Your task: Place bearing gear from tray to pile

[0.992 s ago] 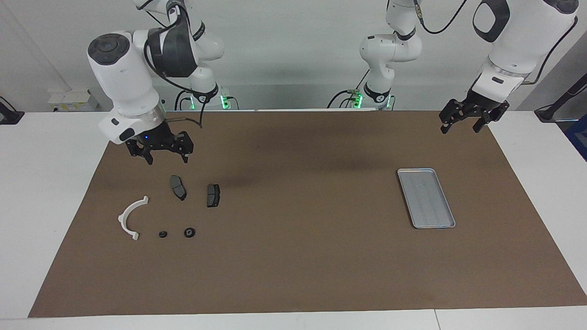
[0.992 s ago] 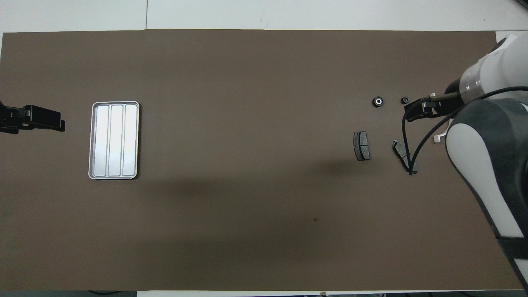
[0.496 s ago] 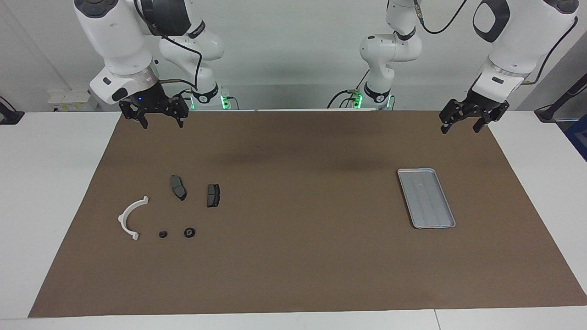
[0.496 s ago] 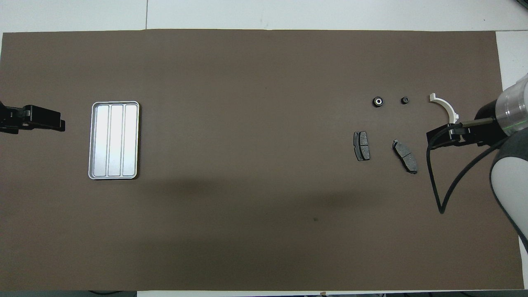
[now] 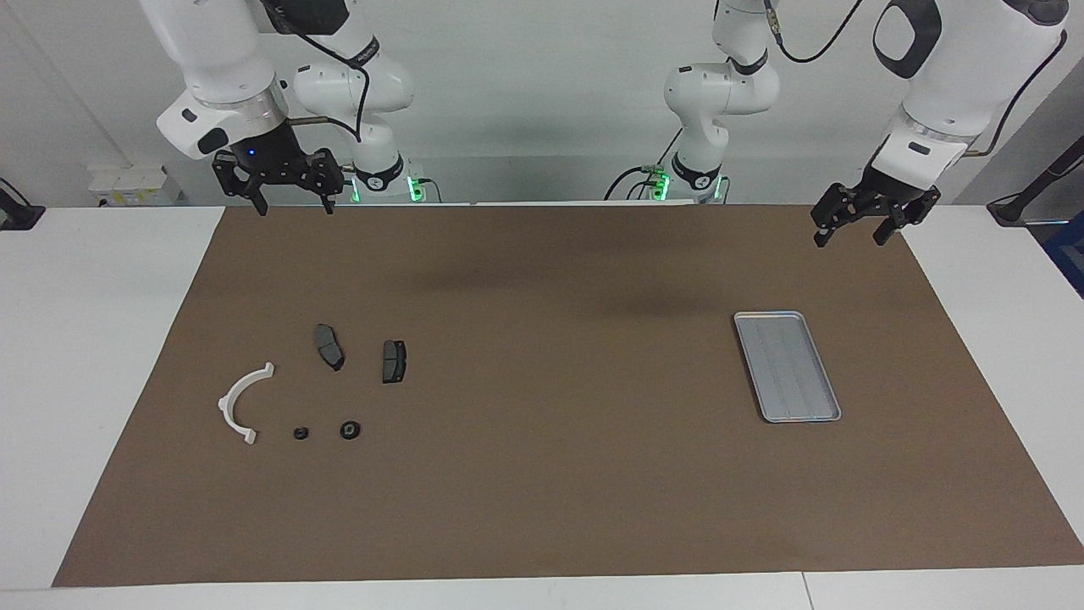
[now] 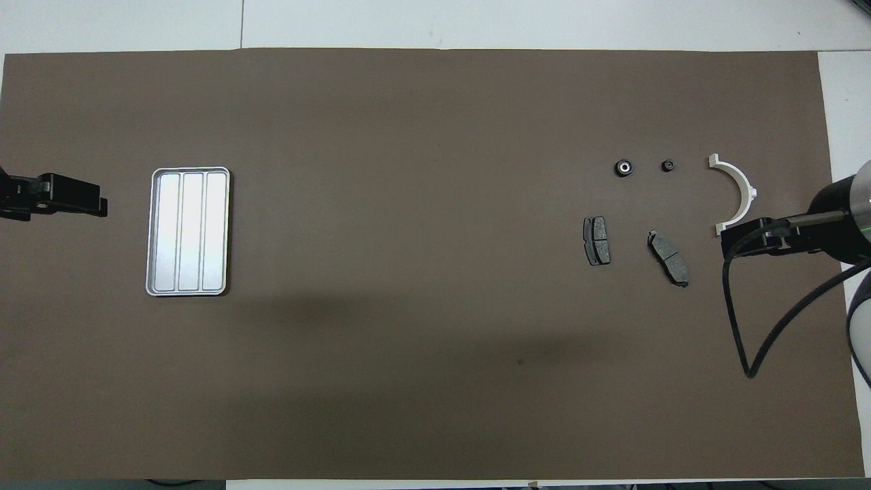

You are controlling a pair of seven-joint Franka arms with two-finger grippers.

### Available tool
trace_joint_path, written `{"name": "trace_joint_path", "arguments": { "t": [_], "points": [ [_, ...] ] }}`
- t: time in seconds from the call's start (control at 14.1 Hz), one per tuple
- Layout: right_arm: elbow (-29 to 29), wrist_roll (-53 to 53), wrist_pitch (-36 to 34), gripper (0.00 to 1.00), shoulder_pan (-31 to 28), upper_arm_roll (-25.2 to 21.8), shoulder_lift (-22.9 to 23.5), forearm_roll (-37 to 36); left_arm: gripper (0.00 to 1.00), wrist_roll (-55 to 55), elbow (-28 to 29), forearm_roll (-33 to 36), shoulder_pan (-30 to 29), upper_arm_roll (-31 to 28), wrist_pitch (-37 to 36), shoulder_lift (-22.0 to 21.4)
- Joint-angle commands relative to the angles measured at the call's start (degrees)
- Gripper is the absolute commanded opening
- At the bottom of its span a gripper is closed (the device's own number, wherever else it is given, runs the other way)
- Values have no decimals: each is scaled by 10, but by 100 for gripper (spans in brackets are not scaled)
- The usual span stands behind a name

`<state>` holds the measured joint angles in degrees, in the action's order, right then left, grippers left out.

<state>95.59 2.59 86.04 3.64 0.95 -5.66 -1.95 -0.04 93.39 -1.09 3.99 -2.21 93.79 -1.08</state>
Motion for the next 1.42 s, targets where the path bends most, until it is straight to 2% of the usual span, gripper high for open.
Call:
{"name": "trace_joint_path", "arguments": {
  "t": [0.0, 1.35],
  "points": [
    [15, 4, -3, 100, -7, 3, -18, 12, 100, 5, 26, -1, 0, -1, 14, -21],
    [13, 30, -12, 100, -4, 3, -23, 40, 100, 3, 26, -1, -5, -2, 13, -21]
  ]
}}
